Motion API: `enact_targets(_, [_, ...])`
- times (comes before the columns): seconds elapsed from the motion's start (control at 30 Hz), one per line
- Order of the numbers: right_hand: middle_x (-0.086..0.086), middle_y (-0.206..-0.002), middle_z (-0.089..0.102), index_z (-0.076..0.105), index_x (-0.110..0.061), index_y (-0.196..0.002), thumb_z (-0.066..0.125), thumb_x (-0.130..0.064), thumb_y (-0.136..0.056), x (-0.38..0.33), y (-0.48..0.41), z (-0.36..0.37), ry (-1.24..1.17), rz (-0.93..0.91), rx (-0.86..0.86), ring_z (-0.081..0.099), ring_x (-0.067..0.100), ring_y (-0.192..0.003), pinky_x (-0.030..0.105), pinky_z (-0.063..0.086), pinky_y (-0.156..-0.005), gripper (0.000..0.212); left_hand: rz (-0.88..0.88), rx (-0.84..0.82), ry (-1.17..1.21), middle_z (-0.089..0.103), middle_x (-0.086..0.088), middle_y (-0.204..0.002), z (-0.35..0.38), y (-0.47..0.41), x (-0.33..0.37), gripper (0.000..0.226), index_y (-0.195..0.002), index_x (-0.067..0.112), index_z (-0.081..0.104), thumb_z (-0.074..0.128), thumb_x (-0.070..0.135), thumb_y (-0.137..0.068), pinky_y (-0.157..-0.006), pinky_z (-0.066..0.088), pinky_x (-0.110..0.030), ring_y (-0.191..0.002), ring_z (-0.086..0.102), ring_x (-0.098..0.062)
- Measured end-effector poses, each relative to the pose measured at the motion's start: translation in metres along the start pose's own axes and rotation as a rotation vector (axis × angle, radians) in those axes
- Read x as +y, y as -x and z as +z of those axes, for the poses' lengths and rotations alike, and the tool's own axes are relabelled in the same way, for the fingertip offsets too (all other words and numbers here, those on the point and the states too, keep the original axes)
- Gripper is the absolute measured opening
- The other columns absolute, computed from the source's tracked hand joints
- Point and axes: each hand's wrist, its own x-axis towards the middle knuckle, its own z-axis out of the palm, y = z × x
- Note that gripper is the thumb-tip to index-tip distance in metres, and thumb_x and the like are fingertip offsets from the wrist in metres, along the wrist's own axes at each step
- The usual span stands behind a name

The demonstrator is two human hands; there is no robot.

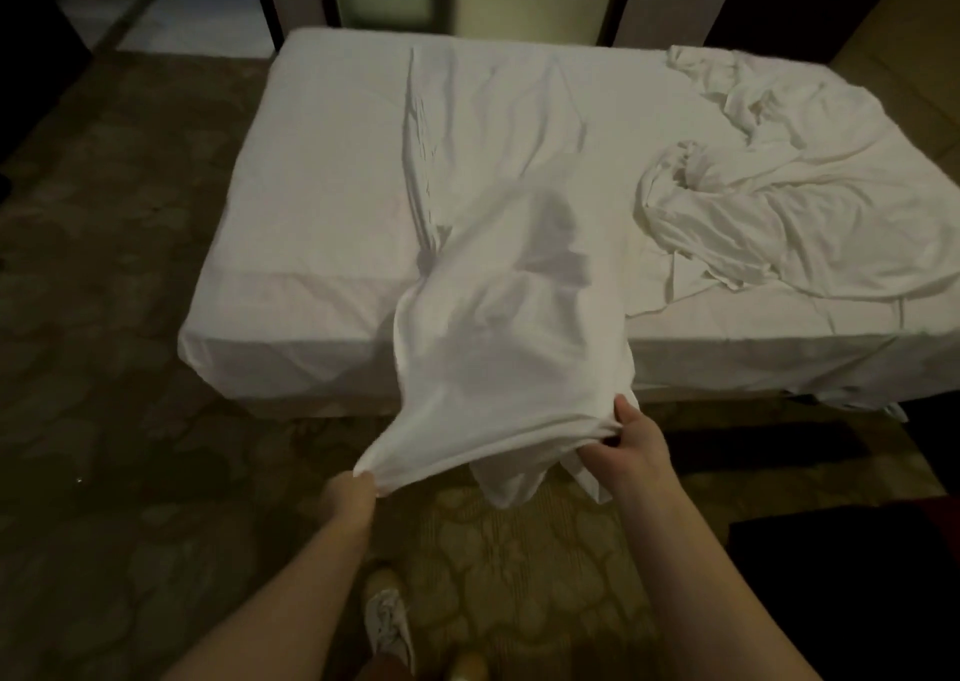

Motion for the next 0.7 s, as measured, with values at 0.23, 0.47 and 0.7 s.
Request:
enact_targets(0.23, [0.020,-0.123,0.059,0.053,-0.004,-0.127,0.051,-0.025,-0.096,0.011,-0.001,0.008,-0.071,-0.064,-0.044,0.059,0.035,-0.102,0.045,0.050,-0.084,0.037,-0.543,-0.767,0.937,0.052,-0.022,-0.123,0.091,0.087,0.020,0.064,-0.120,0.008,0.049,0.035,0.063,-0.091,-0.095,0.041,-0.061,-0.116,0.050,-0.046])
enact_targets(0.47, [0.020,-0.129,0.054,0.050,-0.008,-0.132,0.056,-0.027,-0.094,0.025,0.002,0.015,-0.118,-0.102,-0.022,0.050,0.039,-0.118,0.054,0.037,-0.101,0.043,-0.353,-0.821,1.293,0.056,-0.025,-0.123,0.111,0.124,0.095,0.070,-0.128,0.001,0.051,0.049,0.058,-0.087,-0.076,0.052,-0.052,-0.102,0.056,-0.042])
enact_targets(0.7, [0.012,-0.123,0.060,0.049,-0.004,-0.132,0.060,-0.014,-0.091,0.004,0.001,0.006,-0.040,-0.392,0.068,0.058,0.027,-0.110,0.042,0.044,-0.101,0.043,-0.315,-0.536,1.361,0.044,-0.017,-0.139,0.107,0.115,0.132,0.044,-0.138,0.012,0.041,0.043,0.030,-0.098,-0.107,0.029,-0.055,-0.126,0.040,-0.040])
